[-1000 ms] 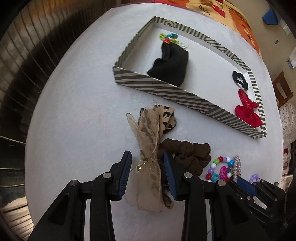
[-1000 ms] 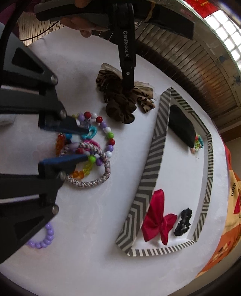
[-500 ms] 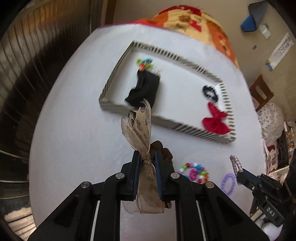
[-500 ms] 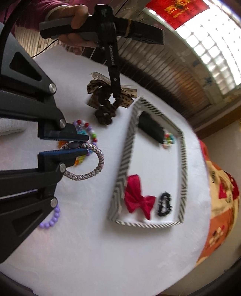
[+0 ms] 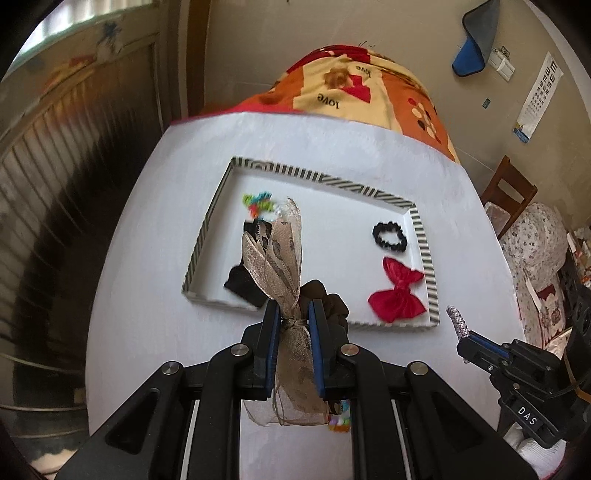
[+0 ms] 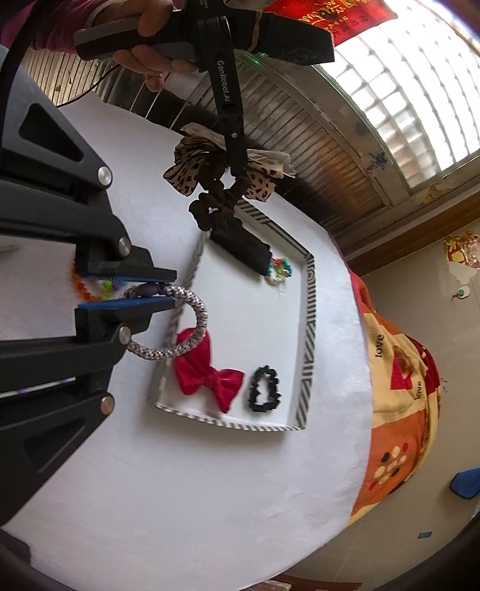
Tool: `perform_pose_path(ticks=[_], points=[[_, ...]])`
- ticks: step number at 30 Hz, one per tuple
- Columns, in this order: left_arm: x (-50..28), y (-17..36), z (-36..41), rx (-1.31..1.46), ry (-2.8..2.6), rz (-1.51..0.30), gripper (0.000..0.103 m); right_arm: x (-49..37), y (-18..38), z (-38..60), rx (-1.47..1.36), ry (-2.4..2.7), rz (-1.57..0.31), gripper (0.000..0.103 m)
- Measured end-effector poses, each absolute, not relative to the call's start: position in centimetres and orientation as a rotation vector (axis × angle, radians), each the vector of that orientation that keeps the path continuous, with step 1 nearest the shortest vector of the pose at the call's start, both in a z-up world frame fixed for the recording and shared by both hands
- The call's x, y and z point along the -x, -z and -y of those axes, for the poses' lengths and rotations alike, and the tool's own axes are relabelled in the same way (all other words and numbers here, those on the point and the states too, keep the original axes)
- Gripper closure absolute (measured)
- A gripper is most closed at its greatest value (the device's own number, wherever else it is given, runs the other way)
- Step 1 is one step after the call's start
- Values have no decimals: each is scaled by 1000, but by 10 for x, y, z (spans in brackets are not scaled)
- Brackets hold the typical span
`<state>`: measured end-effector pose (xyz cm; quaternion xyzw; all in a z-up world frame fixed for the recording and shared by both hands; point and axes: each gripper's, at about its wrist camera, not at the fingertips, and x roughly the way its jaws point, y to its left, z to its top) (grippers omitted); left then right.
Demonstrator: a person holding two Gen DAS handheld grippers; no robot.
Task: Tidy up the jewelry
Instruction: 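Carry both items into the tray and open both tools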
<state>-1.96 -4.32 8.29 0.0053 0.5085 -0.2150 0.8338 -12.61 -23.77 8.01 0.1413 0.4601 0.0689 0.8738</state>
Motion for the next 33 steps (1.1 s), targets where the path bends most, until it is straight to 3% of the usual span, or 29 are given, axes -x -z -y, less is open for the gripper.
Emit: perform_pose_path(ticks=[16,33], points=[[-28,-65,99,-64,425,-1089,103,48,-69,266,-222,-160,-983,95],[-76,12,110,-43,330,-1222,103,-74,0,278,-162,-186,-1074,95]])
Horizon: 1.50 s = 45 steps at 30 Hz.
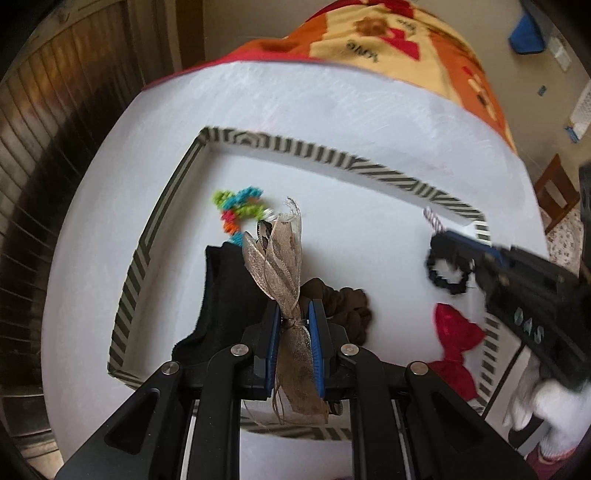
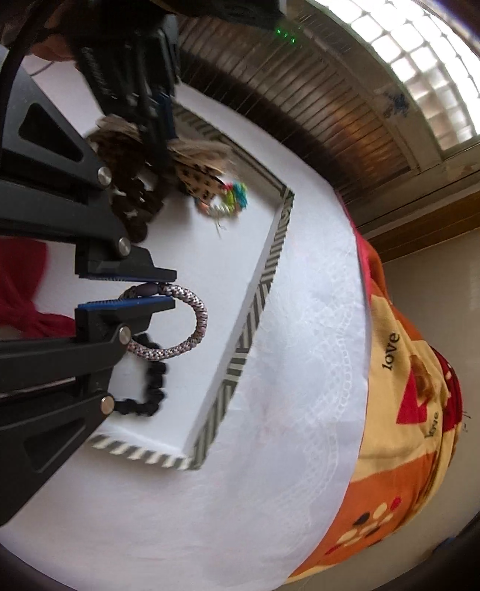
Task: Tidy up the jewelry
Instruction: 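Carry both items into the tray and open both tools, then withdraw both tools toward the bead bracelets on the table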
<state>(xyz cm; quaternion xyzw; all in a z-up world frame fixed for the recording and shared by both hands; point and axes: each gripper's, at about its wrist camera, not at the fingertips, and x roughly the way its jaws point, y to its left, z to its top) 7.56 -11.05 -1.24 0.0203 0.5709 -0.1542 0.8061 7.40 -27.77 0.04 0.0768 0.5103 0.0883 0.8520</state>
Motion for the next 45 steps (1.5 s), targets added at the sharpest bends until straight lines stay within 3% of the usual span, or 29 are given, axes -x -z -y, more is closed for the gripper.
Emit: perform_pose_path(ticks=[13,16,19,23,37,45], points=[[-81,23,107,-66,291,-1221,103,-121,48,268,-154,-208,-1155,95],[-80,22,106,-70,278,-1210,97,-119,45,271,-179,-202,-1149,77],[-78,18,108,-70,280,-1200,87,-108,32,273,-185,-210,-1121,73],[-68,4,107,-85,280,-1166,86,-87,10,279,-218,-198,-1083,61],[-10,-41,98,-138,305,-1059,85,31,-65,275,-218,-72,-980,42],[27,-55,86,-149,333,-1033,85,84,-75,264,-231,-11,-976,41]])
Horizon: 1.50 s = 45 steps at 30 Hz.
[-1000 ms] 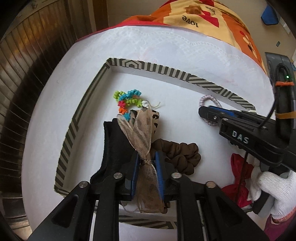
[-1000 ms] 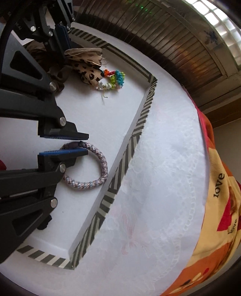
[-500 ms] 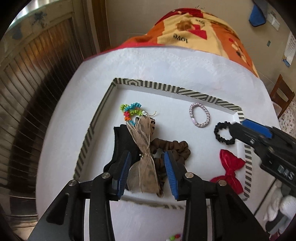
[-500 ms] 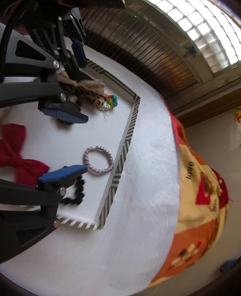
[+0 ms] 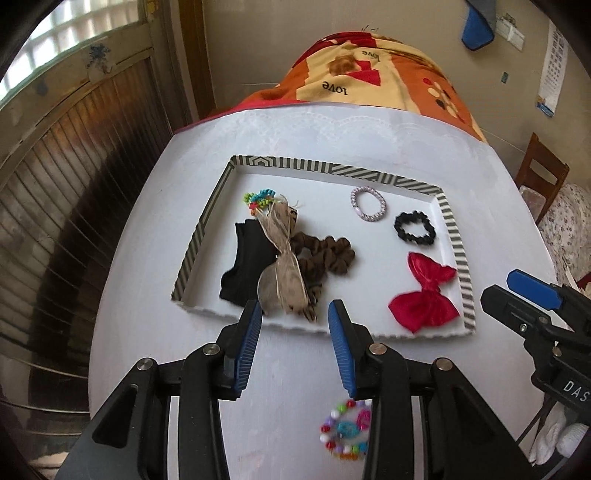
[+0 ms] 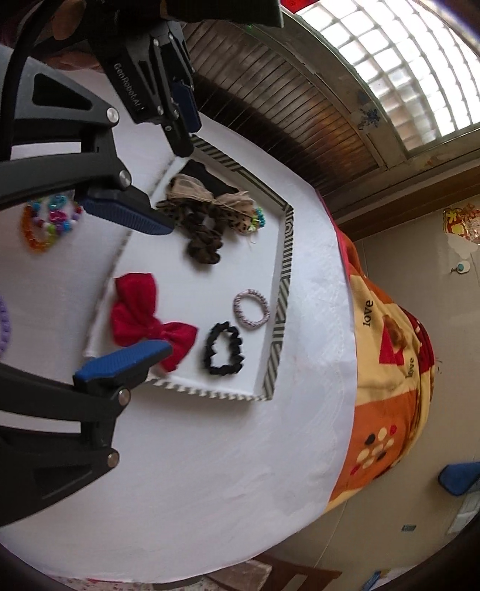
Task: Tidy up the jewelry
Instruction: 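Withdraw both tools toward the bead bracelets on the table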
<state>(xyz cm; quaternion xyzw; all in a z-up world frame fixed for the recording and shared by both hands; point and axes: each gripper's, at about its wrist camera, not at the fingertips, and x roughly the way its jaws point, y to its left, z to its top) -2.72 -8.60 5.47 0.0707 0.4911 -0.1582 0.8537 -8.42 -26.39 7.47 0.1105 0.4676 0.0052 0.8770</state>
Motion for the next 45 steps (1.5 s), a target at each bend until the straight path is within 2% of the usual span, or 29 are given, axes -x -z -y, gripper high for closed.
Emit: perform_pose_path(ticks=[27,38,45], points=[[134,-73,56,-218,414,-979,85,216,-97,233,-222,122,-956,35],[149,-70,45,-221,427,-990,85,243,-96,230,-214,165,-967,35],[142,-56,24,-166,416,-1059,85,253,-82,235,-230,191,-995,35]])
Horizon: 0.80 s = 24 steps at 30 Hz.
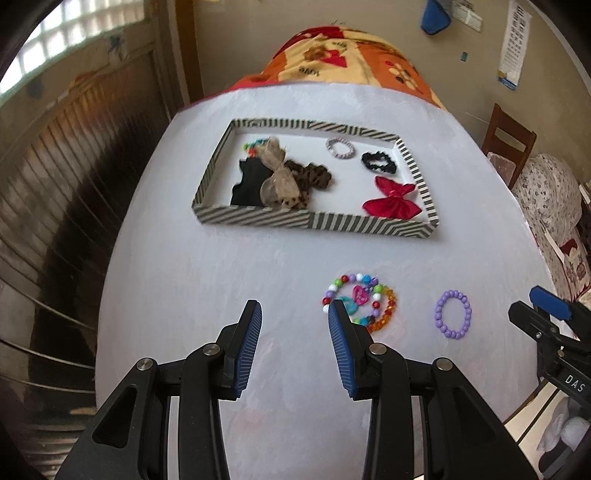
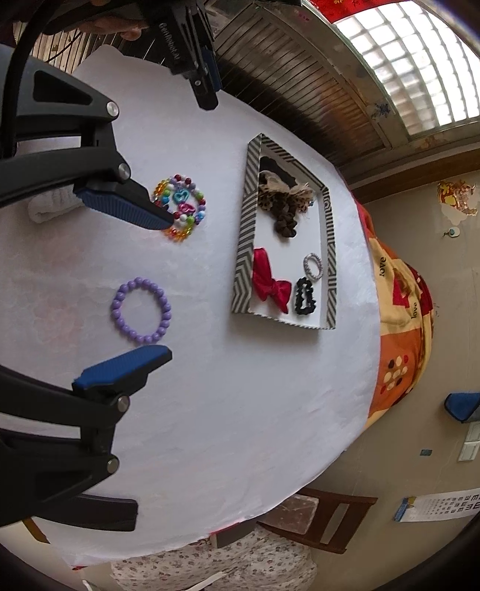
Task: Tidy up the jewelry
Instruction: 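Withdraw both tools toward the bead bracelets on the table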
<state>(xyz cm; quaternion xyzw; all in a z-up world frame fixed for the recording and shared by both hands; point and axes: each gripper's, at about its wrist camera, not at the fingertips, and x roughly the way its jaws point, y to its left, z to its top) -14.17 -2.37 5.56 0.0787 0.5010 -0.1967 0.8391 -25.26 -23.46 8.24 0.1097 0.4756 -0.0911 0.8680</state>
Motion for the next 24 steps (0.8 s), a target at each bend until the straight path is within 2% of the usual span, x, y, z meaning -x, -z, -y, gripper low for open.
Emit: perform_pose_path(ticks=[14,24], points=[[116,-6,26,-95,504,-1238,85,250,-47,241,-256,205,-1061,35],[95,24,50,-143,541,-1290,85,250,-5,265,-276,255,-1106,35]])
